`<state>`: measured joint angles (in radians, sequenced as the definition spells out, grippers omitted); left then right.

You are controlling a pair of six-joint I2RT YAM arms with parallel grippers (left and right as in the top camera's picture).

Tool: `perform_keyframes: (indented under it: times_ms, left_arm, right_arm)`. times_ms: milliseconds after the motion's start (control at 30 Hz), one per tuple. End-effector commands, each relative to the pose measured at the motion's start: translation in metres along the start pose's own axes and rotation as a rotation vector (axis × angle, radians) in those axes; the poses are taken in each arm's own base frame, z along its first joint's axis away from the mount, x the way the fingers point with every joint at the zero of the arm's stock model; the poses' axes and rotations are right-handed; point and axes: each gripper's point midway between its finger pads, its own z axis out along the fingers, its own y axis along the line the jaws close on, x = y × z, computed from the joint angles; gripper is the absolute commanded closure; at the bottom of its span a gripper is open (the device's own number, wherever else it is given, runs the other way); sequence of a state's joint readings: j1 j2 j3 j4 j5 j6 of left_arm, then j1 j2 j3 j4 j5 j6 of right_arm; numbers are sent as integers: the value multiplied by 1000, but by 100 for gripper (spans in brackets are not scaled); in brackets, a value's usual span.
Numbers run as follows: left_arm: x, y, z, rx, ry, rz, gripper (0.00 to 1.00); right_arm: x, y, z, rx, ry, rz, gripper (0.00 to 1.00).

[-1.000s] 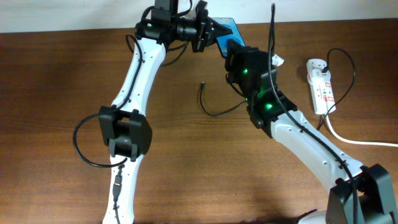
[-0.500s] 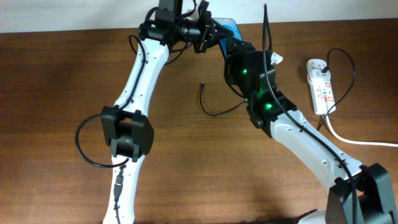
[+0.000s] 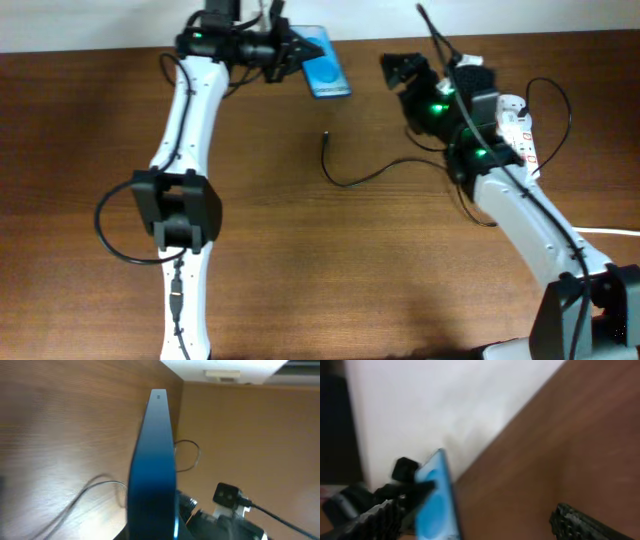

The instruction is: Plug charger to phone and switch on socket

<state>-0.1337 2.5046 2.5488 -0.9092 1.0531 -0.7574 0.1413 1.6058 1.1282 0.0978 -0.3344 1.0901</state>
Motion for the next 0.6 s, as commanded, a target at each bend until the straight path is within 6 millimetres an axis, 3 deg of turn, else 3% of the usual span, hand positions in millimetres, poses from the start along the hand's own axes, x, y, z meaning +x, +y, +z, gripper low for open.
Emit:
perform_keyframes:
  times_ms: [0,167,267,400,567]
  left_arm:
    - [-16,10,-41,27,-32,77,100]
    - [-22,6,-81,141,-24,132,100]
    - [-20,2,-96,202,-7,160,100]
    - [-18,4,-100,210,0,132,100]
    - [-18,5,-100,205,0,123,100]
  right_arm:
    - [7,-3,-9,-50,130,-201,2]
    - [25,-15,-12,114,207,-364,2]
    - [26,-4,-18,217,234,-473,2]
    - [33,18,-16,275,309,-560,2]
    - [70,12,14,343,483,-590,2]
